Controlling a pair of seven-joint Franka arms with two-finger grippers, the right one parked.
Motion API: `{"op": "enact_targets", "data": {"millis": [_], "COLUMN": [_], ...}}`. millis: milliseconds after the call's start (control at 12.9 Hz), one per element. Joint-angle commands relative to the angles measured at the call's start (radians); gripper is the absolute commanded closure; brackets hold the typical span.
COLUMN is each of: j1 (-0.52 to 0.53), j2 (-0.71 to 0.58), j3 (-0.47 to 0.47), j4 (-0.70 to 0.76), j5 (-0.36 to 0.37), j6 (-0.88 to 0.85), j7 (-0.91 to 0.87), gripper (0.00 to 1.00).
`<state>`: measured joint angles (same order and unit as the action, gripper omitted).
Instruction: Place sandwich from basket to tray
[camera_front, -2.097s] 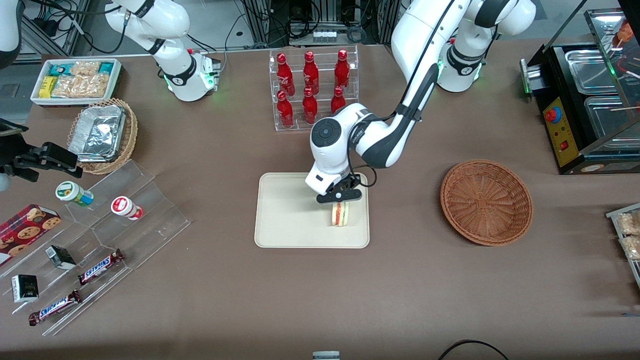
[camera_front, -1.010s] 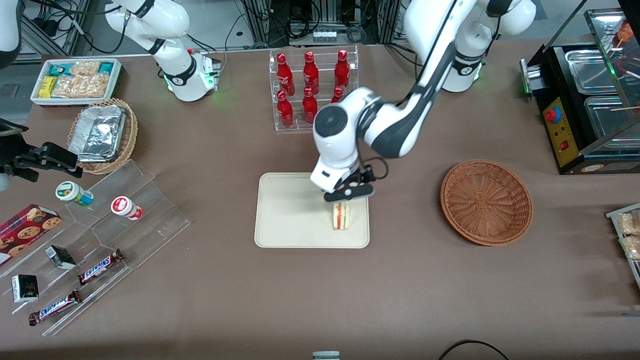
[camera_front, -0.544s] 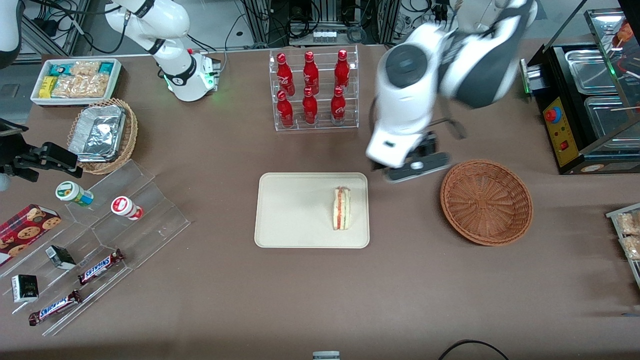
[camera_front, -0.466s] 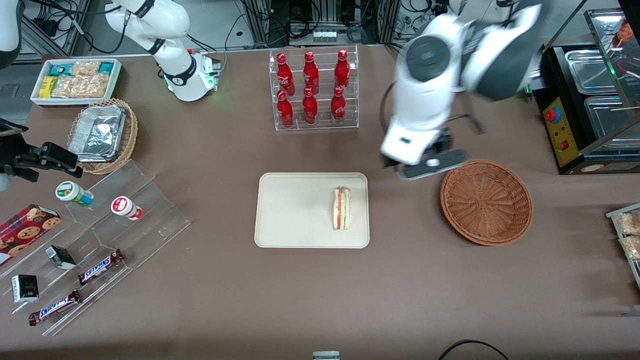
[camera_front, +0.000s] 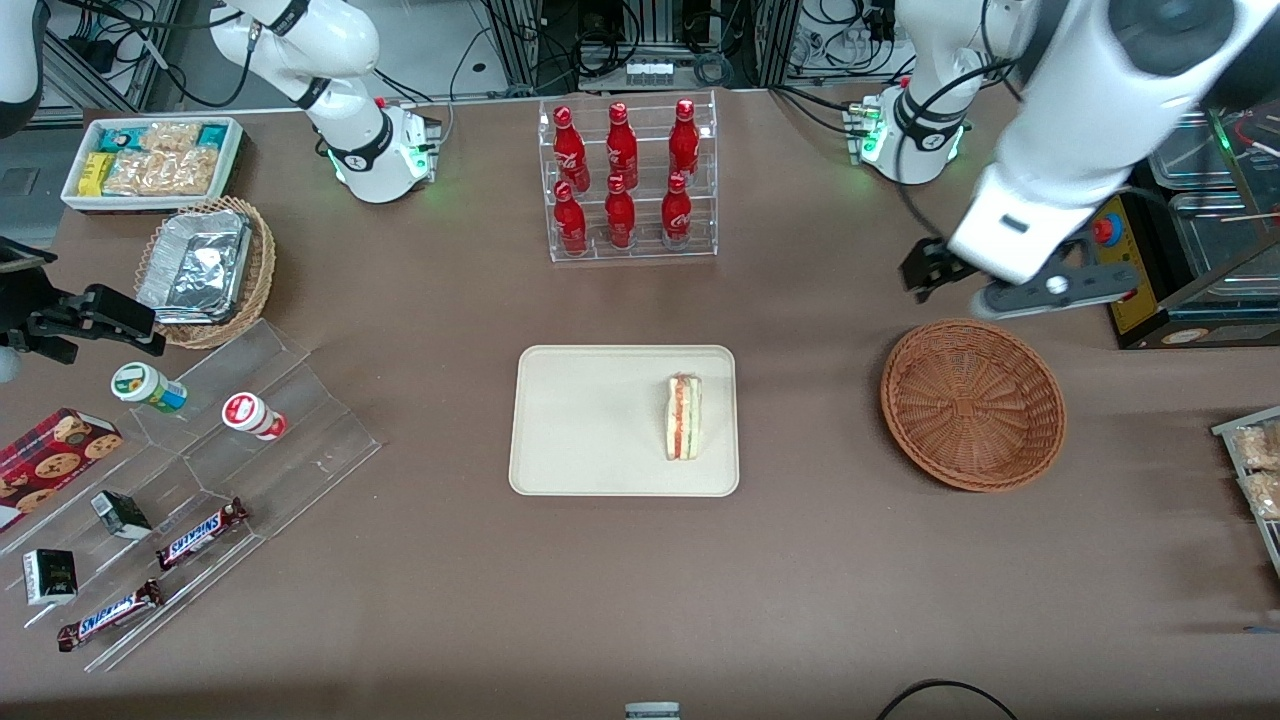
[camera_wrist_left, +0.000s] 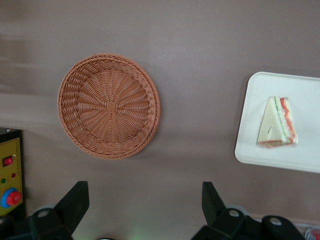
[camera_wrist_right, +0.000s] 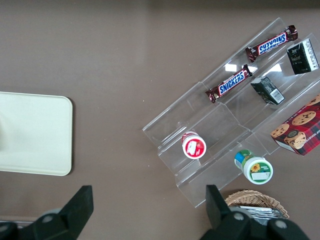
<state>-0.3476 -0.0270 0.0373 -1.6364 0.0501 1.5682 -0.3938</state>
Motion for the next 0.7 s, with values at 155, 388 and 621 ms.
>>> {"op": "enact_targets", "data": {"millis": [155,388,621], "j1": [0.197,0.274,0.303], "j2": [-0.177,-0.128,-0.094], "j3": [-0.007,-0.010,-0.025], "j4": [-0.143,-0.093,-0.043], "j5": [-0.049,-0.052,-0.101], "j6": [-0.007,-0.016,-0.020], "j7": [0.252,0.296,0.299], "gripper": [0.00,0.00,0.00]}}
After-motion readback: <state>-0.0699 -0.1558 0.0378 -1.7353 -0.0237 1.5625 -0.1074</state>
